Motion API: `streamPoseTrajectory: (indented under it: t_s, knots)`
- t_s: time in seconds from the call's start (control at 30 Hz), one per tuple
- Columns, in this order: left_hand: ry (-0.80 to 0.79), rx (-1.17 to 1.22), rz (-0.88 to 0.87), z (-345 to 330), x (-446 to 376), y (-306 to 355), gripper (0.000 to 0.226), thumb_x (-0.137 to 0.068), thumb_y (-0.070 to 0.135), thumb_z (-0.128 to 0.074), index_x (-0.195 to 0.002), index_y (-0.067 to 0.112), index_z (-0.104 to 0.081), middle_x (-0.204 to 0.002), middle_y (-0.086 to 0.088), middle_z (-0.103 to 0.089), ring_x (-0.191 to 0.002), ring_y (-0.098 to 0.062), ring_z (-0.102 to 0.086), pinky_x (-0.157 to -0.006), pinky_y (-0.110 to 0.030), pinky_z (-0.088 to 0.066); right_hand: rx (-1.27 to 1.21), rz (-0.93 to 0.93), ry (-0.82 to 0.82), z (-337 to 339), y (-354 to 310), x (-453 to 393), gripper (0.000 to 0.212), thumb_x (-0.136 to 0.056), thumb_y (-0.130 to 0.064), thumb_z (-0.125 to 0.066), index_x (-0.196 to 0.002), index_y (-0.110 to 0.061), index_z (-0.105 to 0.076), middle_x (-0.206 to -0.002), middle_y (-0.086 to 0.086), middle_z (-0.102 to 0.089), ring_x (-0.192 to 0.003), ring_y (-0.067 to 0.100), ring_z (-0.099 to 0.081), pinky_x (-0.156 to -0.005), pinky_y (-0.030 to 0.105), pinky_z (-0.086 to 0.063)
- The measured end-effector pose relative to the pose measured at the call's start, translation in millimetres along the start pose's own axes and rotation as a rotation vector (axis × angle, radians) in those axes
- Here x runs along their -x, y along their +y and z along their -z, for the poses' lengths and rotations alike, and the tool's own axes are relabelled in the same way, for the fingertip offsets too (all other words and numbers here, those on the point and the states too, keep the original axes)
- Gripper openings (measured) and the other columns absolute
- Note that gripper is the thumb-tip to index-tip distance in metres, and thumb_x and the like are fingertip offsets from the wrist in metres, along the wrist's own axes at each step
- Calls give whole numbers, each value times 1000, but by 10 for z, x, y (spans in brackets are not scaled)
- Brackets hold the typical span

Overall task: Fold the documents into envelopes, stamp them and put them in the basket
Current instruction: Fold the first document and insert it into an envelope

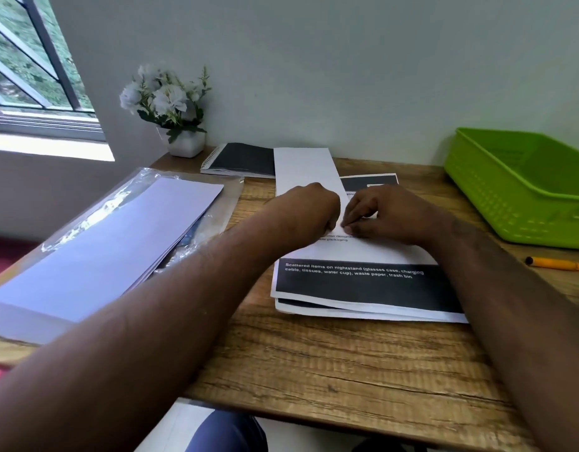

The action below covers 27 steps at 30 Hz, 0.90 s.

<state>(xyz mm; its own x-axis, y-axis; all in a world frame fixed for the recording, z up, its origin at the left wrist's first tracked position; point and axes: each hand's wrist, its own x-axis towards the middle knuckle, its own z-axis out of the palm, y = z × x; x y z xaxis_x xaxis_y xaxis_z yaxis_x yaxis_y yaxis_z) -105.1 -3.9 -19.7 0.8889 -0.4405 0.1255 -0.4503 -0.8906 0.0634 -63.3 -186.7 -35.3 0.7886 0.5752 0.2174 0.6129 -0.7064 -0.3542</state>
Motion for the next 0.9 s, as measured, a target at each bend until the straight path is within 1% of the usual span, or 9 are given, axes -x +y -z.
streamPoseTrajectory:
  t_s: [0.1,0.17,0.33,0.4,0.47,0.6,0.7,0.83,0.9]
  knots:
    - [-28,-15,46,63,15,4,20,-91,12,-58,-108,11,-69,-113,-14,-62,-96,-29,-61,-81,-32,-49,-9,-5,-37,15,-12,-14,12,-77,-23,-78,-88,-17,-79,-95,-7,-70,-84,4,-61,-69,9,-41]
    - [-41,-48,90,114,50,-26,18,-91,11,-60,-108,8,-66,-112,-13,-61,-84,-22,-54,-75,-29,-44,-31,-21,-59,30,-16,-19,15,-77,-24,-78,-89,-16,-79,-95,-8,-70,-85,2,-61,-72,11,-41]
    - [-23,-102,111,153,87,-37,14,-90,11,-59,-102,9,-64,-94,-8,-54,-63,-15,-40,-67,-27,-38,-26,-18,-50,25,-11,-17,14,-78,-23,-78,-90,-15,-79,-93,-7,-69,-79,-5,-59,-66,3,-38]
    - [-15,-91,98,142,83,-51,13,-89,20,-63,-98,12,-64,-92,-5,-55,-67,-16,-44,-67,-28,-39,-15,-12,-51,21,-10,-15,12,-79,-23,-77,-89,-16,-78,-90,-8,-68,-76,-11,-57,-65,3,-37]
    - [-6,-43,85,121,74,-98,22,-85,38,-68,-91,17,-65,-87,0,-58,-80,-20,-56,-69,-29,-45,25,3,-59,24,-15,-18,9,-81,-23,-75,-89,-19,-77,-89,-10,-67,-77,-8,-57,-66,5,-37]
    - [26,-37,72,50,23,-145,30,-83,47,-67,-104,25,-69,-107,-1,-64,-92,-22,-62,-74,-31,-52,82,27,-42,27,-59,-7,13,-89,-21,-65,-95,-14,-75,-89,-6,-65,-82,9,-58,-73,22,-46]
    - [99,-34,50,-45,-45,-92,28,-89,37,-62,-116,30,-65,-115,1,-64,-102,-22,-62,-79,-33,-52,78,31,29,3,-75,7,14,-92,-16,-61,-96,-9,-72,-86,-5,-63,-81,11,-57,-75,28,-46]
    - [273,10,43,-193,-123,0,30,-91,5,-51,-112,20,-67,-107,-5,-64,-99,-26,-60,-75,-34,-48,-27,30,224,-38,-54,17,14,-92,-17,-62,-87,-8,-71,-72,-12,-61,-68,-1,-53,-62,13,-36]
    - [450,73,-8,-172,-136,-14,29,-88,-2,-50,-107,12,-66,-100,-8,-62,-93,-26,-58,-74,-37,-48,-179,12,417,-20,-60,32,13,-92,-21,-63,-89,-13,-72,-79,-16,-61,-75,-7,-56,-67,7,-38]
